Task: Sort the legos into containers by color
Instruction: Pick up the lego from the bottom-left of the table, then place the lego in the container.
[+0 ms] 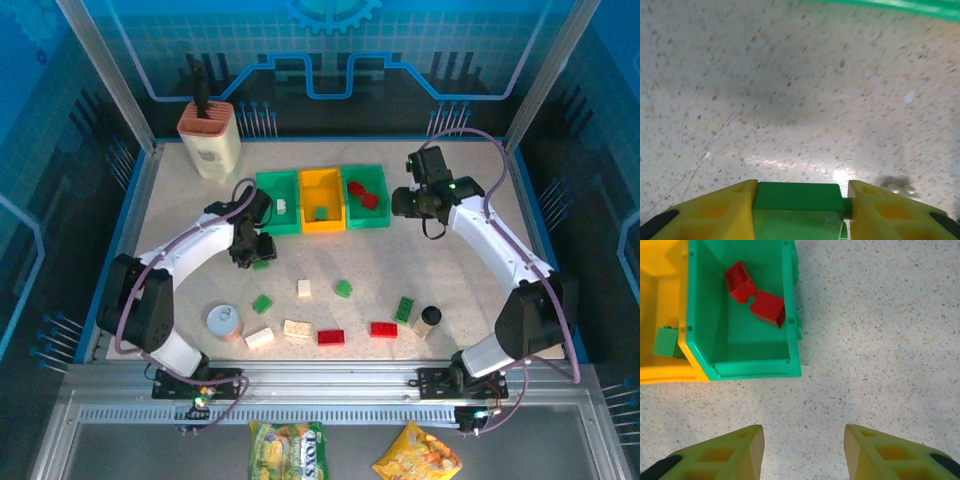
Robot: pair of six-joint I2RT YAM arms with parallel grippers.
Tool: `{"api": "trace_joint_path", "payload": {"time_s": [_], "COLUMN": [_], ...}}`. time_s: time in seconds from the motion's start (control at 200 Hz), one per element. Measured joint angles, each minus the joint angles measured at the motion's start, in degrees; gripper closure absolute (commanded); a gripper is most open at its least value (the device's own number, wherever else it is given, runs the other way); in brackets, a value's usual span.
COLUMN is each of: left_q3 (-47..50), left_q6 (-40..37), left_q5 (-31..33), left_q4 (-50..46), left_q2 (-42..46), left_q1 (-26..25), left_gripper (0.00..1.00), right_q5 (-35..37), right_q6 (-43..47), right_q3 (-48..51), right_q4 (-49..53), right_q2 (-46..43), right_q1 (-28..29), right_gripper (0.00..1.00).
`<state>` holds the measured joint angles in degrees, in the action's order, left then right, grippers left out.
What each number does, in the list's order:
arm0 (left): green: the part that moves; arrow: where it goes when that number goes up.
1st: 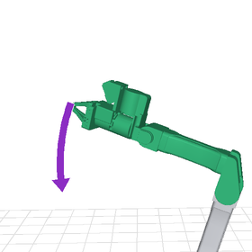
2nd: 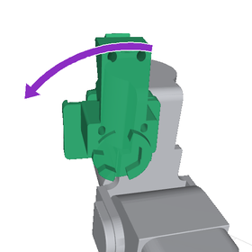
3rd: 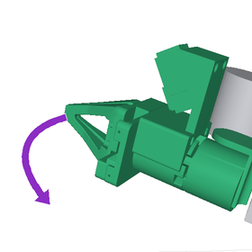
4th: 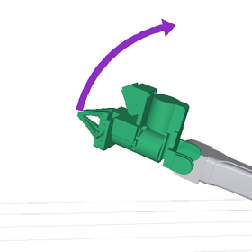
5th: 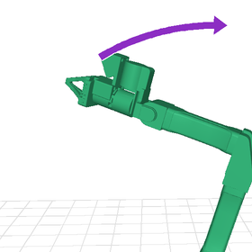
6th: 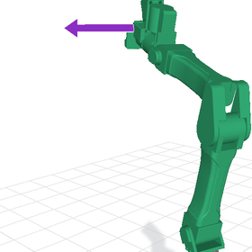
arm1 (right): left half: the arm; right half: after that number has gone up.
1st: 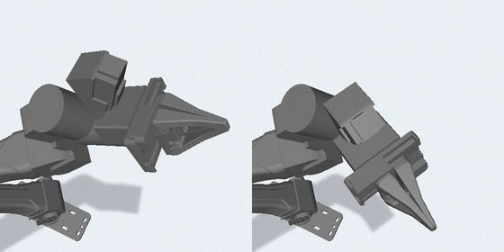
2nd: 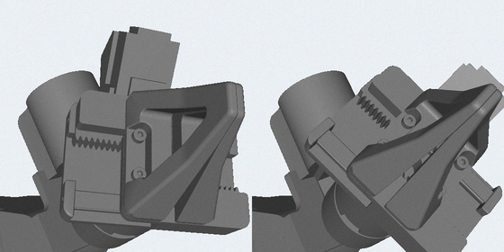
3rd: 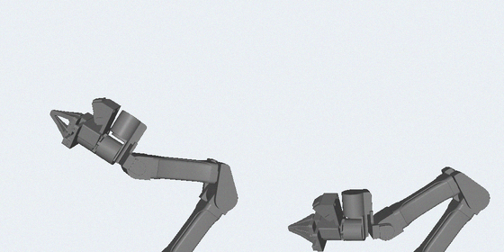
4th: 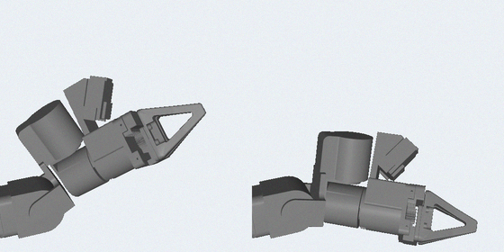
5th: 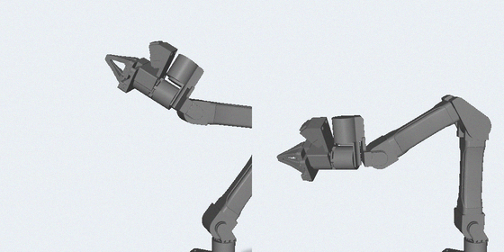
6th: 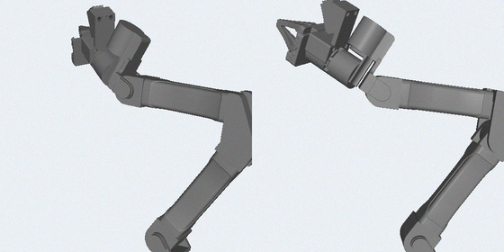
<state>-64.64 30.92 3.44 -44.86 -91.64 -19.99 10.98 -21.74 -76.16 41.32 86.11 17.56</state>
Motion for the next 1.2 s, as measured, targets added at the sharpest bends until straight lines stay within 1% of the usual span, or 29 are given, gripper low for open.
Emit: {"api": "trace_joint_path", "payload": {"time_s": [0.42, 0.64, 0.981, 1.201], "left_q3": [-21.11, -34.38, -54.95, -63.67], "left_q6": [-3.52, -5.35, -7.63, -8.68], "left_q5": [-1.62, -1.86, -1.79, -1.81], "left_q4": [-3.13, -5.44, -8.70, -9.03], "left_q2": [-13.62, -21.88, -34.34, -41.51], "left_q1": [-2.36, -3.85, -4.24, -4.26], "left_gripper": [0.54, 0.54, 0.54, 0.54], "right_q5": [2.03, 2.58, 4.09, 4.31], "right_q6": [-0.26, -0.68, -1.11, -1.20], "right_q3": [7.82, 9.22, 10.60, 10.60], "right_q4": [1.79, 3.15, 5.27, 6.29], "right_q2": [-7.26, -9.57, -12.79, -13.49], "right_q1": [-0.02, -0.02, -0.02, -0.02], "right_gripper": [0.53, 0.53, 0.53, 0.53]}}
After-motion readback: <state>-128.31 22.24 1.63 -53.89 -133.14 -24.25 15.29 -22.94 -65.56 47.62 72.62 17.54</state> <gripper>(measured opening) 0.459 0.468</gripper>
